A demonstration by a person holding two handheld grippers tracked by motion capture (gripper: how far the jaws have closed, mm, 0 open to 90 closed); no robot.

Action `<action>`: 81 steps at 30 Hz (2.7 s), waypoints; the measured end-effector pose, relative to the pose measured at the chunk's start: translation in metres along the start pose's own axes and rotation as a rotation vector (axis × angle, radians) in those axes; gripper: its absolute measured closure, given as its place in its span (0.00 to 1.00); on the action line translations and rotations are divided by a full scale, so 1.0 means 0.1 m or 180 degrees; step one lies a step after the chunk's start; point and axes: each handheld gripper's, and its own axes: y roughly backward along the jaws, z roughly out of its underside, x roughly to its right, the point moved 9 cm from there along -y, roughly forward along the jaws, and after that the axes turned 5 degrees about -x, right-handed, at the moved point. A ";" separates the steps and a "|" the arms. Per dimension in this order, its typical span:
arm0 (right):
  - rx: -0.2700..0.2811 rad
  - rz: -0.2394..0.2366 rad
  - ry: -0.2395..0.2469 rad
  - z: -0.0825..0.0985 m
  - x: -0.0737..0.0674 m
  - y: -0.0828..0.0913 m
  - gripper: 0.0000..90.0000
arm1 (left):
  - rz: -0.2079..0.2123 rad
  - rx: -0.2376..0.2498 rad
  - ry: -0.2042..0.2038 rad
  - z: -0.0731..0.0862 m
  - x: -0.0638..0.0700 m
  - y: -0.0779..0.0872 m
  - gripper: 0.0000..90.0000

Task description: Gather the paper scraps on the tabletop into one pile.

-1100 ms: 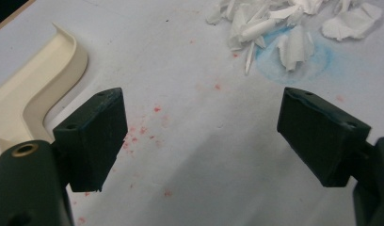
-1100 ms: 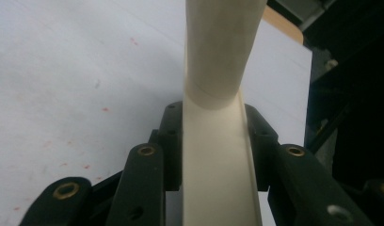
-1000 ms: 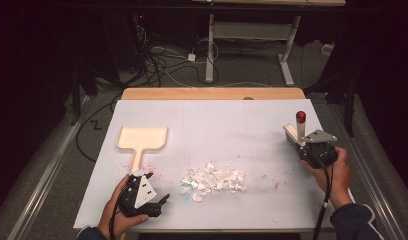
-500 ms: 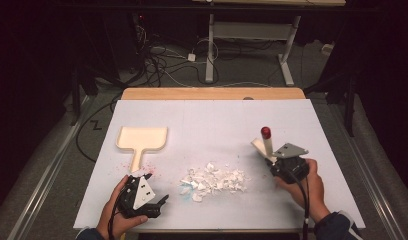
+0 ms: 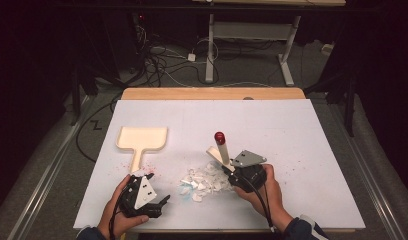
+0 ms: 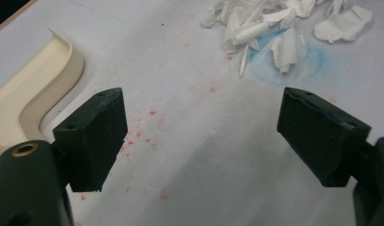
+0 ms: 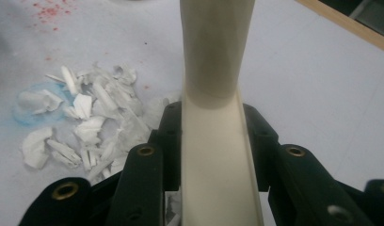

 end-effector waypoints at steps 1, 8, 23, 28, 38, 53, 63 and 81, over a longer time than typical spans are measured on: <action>0.0005 -0.0009 0.0031 -0.02 -0.01 0.00 0.75 | 0.0000 -0.0004 -0.0003 0.01 0.00 0.01 0.17; 0.0208 0.0073 -0.0022 -0.04 0.27 0.26 0.76 | -0.0021 -0.0004 0.0018 0.02 0.00 0.02 0.17; 0.0044 -0.0052 -0.0099 0.71 0.86 1.07 0.76 | -0.0029 -0.0060 0.0015 0.02 0.00 0.00 0.17; -0.0049 -0.0225 -0.0126 1.00 0.82 1.28 0.76 | -0.0019 -0.0082 0.0009 0.02 0.01 -0.01 0.17; -0.0279 -0.0476 -0.0111 1.46 0.60 1.60 0.76 | -0.0015 -0.0112 -0.0009 0.00 0.02 -0.05 0.17; -0.0087 -0.0560 0.0025 0.88 0.30 0.93 0.76 | 0.0008 -0.0108 -0.0043 -0.01 0.04 -0.06 0.17; 0.0169 -0.0751 0.0133 0.42 0.01 0.56 0.76 | -0.0014 -0.0072 -0.0008 0.00 0.02 -0.03 0.17; 0.0840 -0.0917 0.0347 -0.19 -0.31 0.68 0.76 | -0.0263 0.0121 0.0226 -0.02 -0.19 0.11 0.17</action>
